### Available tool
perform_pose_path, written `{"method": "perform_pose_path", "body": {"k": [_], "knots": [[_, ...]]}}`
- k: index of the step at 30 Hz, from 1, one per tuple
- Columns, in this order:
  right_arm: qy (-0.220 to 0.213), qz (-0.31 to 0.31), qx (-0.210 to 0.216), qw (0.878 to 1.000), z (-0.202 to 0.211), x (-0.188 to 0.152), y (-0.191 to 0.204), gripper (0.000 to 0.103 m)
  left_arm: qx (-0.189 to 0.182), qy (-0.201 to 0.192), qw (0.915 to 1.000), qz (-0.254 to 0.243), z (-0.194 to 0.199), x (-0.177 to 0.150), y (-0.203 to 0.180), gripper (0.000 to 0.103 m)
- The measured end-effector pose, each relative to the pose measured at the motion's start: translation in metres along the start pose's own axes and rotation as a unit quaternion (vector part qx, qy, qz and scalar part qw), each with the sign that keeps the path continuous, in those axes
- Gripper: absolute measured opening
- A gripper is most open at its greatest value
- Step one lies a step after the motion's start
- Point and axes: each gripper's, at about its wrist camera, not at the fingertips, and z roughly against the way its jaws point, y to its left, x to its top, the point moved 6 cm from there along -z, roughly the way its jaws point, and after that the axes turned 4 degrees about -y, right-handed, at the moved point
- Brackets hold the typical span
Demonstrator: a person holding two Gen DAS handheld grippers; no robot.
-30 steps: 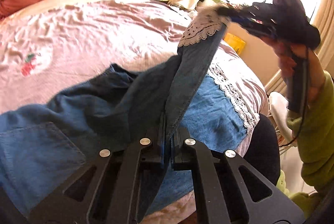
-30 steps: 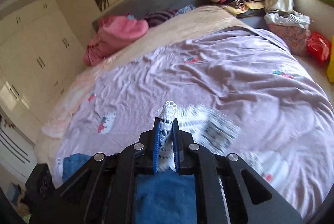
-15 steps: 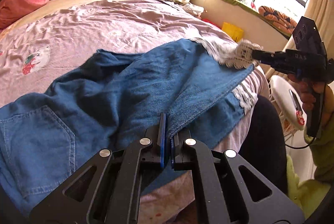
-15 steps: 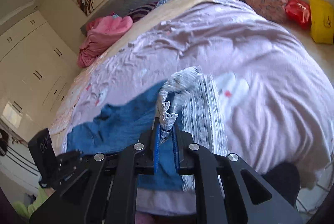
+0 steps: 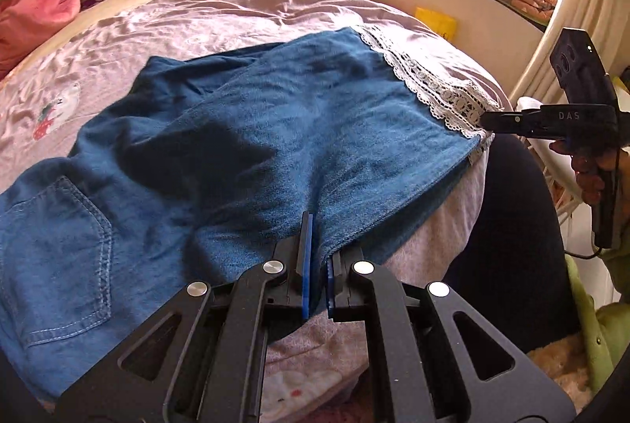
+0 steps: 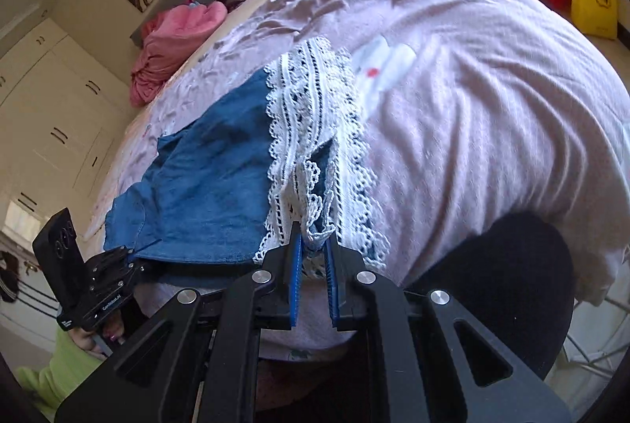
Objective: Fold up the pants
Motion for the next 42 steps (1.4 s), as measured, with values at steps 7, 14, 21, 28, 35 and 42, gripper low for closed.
{"method": "perform_pose_path", "body": {"k": [7, 14, 21, 28, 35, 42], "knots": [[0.020, 0.011, -0.022, 0.999, -0.009, -0.012, -0.008, 0.010, -0.002, 0.020, 0.9997, -0.014, -0.011, -0.011, -0.001, 0.003], [0.022, 0.015, -0.032, 0.999, -0.011, -0.017, -0.010, 0.010, -0.003, 0.017, 0.9996, -0.022, -0.008, -0.011, -0.003, 0.008], [0.028, 0.008, -0.020, 0.999, -0.009, -0.016, -0.013, 0.010, -0.001, -0.027, 0.9996, -0.005, 0.033, -0.003, 0.003, 0.035], [0.015, 0.018, -0.025, 0.999, 0.013, -0.009, -0.010, 0.016, 0.072, -0.052, 0.9939, 0.066, 0.078, -0.013, 0.060, 0.040], [-0.031, 0.073, -0.062, 0.995, 0.030, 0.006, 0.011, 0.018, 0.187, -0.045, 0.9671, 0.166, 0.105, -0.042, 0.129, 0.043], [0.008, 0.143, -0.032, 0.989, -0.012, 0.008, 0.048, 0.031, 0.257, -0.023, 0.9437, 0.207, 0.102, -0.051, 0.164, 0.046]]}}
